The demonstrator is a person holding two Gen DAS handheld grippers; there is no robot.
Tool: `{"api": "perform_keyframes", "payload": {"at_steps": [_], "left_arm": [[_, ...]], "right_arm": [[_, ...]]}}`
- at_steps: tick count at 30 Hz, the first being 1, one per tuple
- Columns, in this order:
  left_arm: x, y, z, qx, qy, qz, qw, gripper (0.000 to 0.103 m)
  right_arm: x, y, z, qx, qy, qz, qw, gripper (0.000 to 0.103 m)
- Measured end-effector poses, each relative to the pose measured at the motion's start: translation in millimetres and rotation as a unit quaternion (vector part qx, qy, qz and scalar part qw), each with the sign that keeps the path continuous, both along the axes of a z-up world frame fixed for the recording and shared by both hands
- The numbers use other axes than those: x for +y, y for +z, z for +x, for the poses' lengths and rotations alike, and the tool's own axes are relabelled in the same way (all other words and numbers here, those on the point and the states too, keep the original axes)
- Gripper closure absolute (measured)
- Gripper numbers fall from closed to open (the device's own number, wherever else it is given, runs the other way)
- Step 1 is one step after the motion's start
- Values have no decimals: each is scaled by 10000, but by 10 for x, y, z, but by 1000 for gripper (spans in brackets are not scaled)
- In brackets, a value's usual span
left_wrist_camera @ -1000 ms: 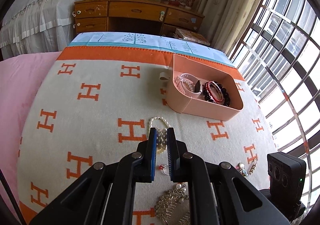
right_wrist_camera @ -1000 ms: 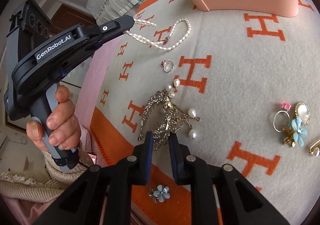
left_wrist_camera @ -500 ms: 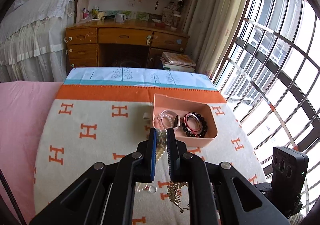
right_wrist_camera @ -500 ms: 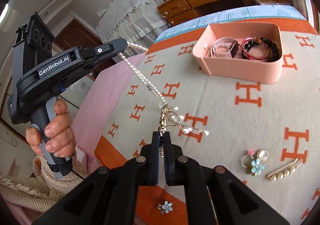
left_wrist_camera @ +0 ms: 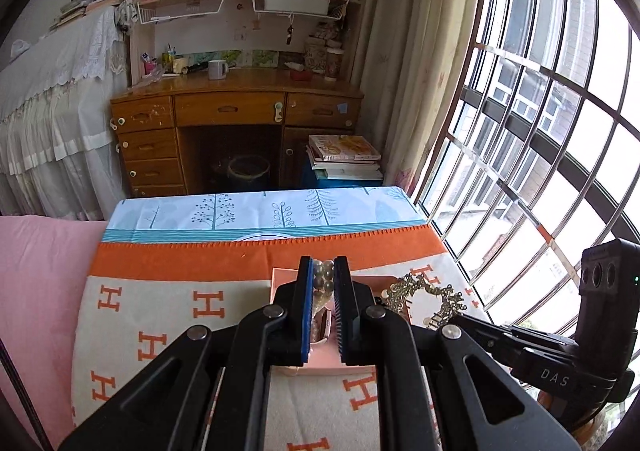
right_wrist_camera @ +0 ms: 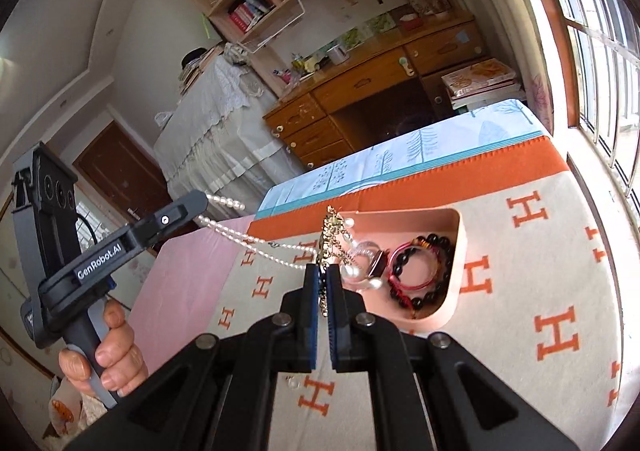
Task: Organize jewelry
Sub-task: 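Lower both necklaces into the pink box and open both tools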
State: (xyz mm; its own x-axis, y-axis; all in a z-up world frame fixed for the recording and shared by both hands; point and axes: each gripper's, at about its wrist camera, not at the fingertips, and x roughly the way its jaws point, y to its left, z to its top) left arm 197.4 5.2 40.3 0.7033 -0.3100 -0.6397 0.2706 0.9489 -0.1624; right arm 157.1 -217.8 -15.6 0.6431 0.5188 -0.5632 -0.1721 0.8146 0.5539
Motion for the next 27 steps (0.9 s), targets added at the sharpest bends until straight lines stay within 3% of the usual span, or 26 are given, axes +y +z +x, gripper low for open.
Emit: {"api": "perform_keyframes", "payload": {"at_steps": [8, 16, 17, 19, 20, 21, 24, 27], "left_arm": [[-257, -683, 600, 710, 149, 280, 9970, 96], [-228, -1119, 647, 1125, 140, 599, 9917, 95], [-226, -1136, 640, 1130, 153, 643, 9914, 92], [-221, -1141, 625, 1116, 177, 709, 9911, 73], [-223, -1137, 608, 1089, 192, 735, 9911, 56], [-219, -1119, 584, 1023, 219, 746, 9917, 47], [-227, -1047, 503, 845, 230, 837, 9926, 46], [-240, -962, 422, 764, 205, 842, 9933, 45]], "right_arm": [[-118, -429, 419, 595, -217, 271, 9976, 100], [-32, -772, 595, 1133, 64, 343, 9930, 99], [-12, -788, 599, 1176, 87, 262, 9927, 98], [25, -796, 593, 1223, 26, -30, 9925, 95], [47, -787, 588, 1227, 14, -194, 9923, 95], [63, -771, 576, 1204, 5, -285, 9923, 92], [48, -735, 527, 1145, -70, -301, 9929, 77], [12, -692, 470, 1122, -91, -198, 9934, 75]]}}
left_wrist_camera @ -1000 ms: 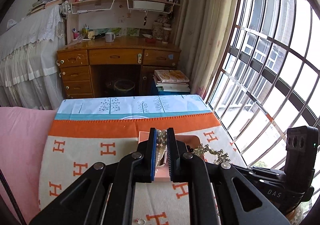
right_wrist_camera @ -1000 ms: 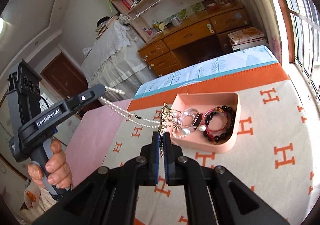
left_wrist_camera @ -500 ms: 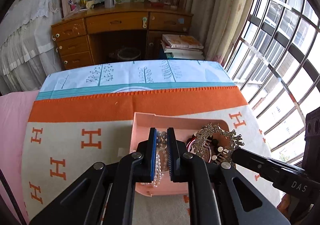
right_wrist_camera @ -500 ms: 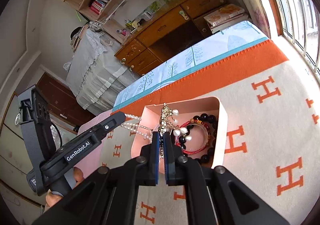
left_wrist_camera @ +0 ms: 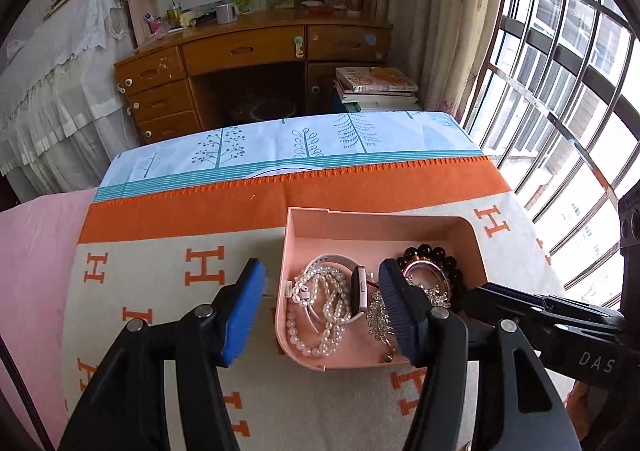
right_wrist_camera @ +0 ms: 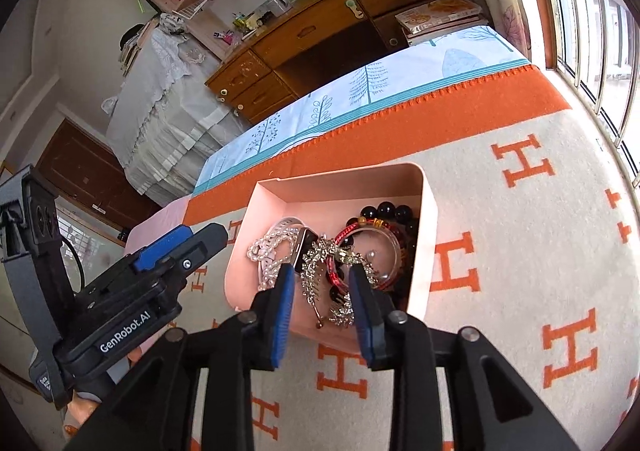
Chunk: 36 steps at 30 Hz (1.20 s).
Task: Organize jewelry
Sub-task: 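Lower both necklaces into the pink box and open both tools, then move the left tool toward the small silver flower brooch by the blanket hem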
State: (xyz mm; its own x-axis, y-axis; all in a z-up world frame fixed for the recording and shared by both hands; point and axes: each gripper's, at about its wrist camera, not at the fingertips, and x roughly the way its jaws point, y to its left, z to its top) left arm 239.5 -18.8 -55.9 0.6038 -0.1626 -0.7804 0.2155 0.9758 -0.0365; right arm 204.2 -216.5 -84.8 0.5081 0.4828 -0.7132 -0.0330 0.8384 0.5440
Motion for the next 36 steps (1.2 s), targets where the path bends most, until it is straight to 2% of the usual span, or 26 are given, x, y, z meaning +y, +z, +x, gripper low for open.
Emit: {"api": "perform_keyframes", "payload": {"at_steps": [4, 12, 16, 19, 26, 36], "left_arm": [[15, 113, -133, -94, -25, -24, 9999, 43], [100, 362, -483, -384, -32, -42, 9992, 31], [145, 438, -650, -472, -33, -2, 9989, 29], [197, 455, -787, -504, -30, 33, 9987, 23], [333, 361, -1076, -414, 10, 97, 9991, 22], [416, 29, -1532, -81, -98, 180, 9998, 22]], "right_arm": [[3, 107, -119, -126, -11, -59, 9999, 75], [55, 261, -483, -281, 79, -241, 9993, 75], [103, 324, -680, -382, 161, -430, 9982, 75], [131, 376, -835, -492, 229, -550, 9970, 75], [159, 419, -1170, -676, 330, -837, 9937, 75], [180, 322, -1496, -693, 377, -1137, 9904, 75]]}}
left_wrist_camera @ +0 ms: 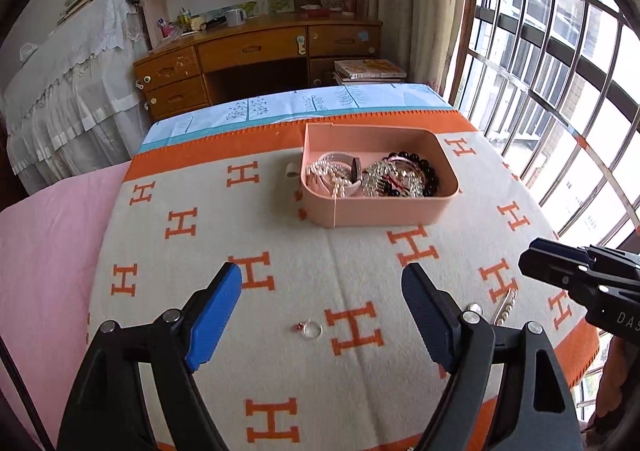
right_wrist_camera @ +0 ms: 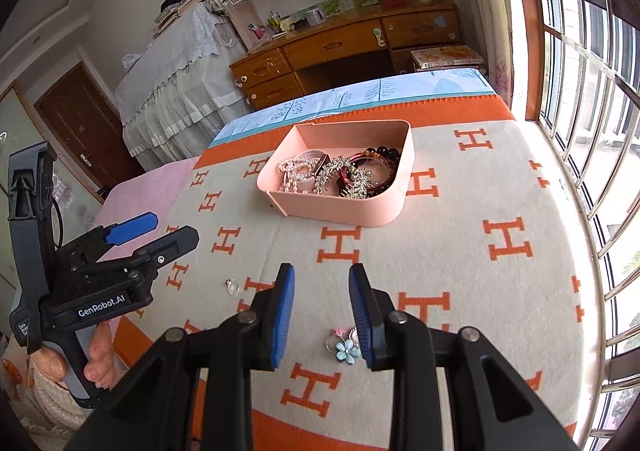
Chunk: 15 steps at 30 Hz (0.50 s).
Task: Organize jewelry
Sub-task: 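Move the left tool toward the small silver flower brooch by the blanket hem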
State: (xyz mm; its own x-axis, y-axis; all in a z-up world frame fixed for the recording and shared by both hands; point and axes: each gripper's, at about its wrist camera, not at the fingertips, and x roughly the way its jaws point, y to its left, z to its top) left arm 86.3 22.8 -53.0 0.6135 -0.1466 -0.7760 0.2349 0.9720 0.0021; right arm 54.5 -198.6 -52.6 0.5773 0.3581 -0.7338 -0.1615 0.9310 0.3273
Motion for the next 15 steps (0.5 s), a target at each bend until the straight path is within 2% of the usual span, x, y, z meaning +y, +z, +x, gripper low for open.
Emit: {"api": "perform_keyframes", "payload": {"at_steps": [15], "left_arm": [[86, -614, -766, 725, -539, -219, 9957, 22]], "right_arm": [[-50, -325, -458, 169, -33, -206, 9996, 75]]}}
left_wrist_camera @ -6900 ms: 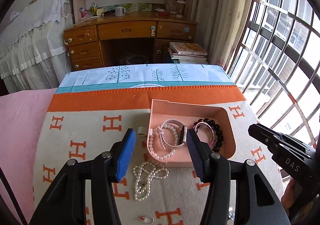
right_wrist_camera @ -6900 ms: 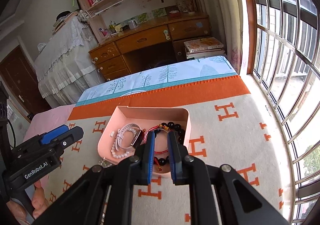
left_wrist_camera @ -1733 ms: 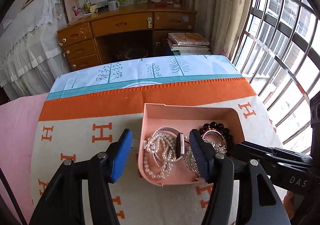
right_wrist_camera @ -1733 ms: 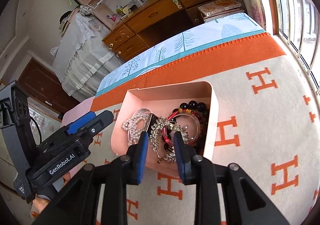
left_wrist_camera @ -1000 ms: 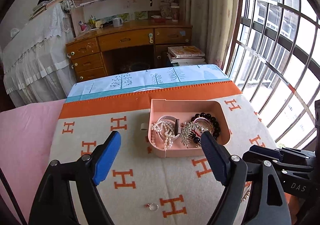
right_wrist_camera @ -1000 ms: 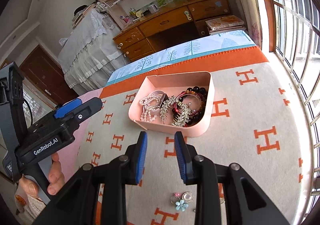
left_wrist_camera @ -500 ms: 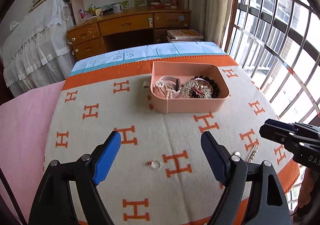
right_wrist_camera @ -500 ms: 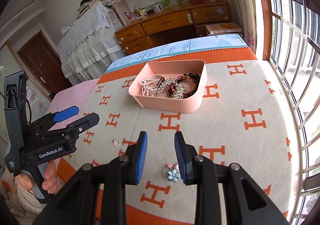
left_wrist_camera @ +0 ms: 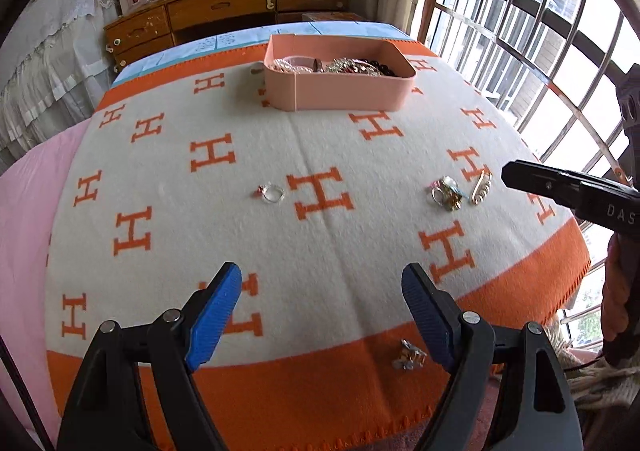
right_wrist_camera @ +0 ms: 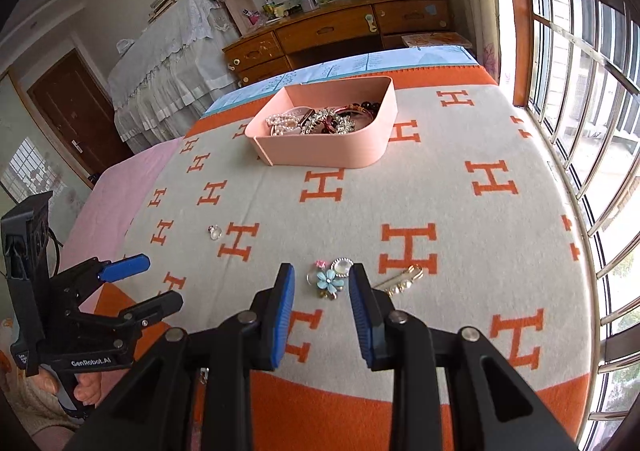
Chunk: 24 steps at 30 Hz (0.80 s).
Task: Organize jewelry
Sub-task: 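Move the left tool toward the small silver flower brooch by the blanket hem, then close the left tool on the small silver flower brooch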
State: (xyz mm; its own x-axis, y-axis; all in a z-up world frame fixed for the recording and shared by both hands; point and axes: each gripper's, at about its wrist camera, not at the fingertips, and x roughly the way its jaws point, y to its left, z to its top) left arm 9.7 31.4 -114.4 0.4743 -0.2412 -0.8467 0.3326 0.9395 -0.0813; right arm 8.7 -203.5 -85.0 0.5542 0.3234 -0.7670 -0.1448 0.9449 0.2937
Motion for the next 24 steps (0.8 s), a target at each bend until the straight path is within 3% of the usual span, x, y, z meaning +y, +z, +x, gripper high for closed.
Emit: {"api": "perform_keyframes", "payload": {"at_steps": [9, 16, 18, 24], "left_arm": [[-217, -176, -290, 40, -585, 23, 9983, 22], [-240, -275, -362, 216, -587, 11, 9980, 24], [-232, -297, -380, 272, -584, -14, 9979, 36], [-292, -340, -449, 321, -723, 53, 9968, 48]], "right_arm": [[-116, -201, -201, 196, -145, -11, 9997, 75], [-181, -232, -235, 132, -237, 16, 9996, 75], [-193, -246, -229, 126, -265, 35, 9996, 75], [-193, -287, -224, 113, -278, 29, 9995, 75]]}}
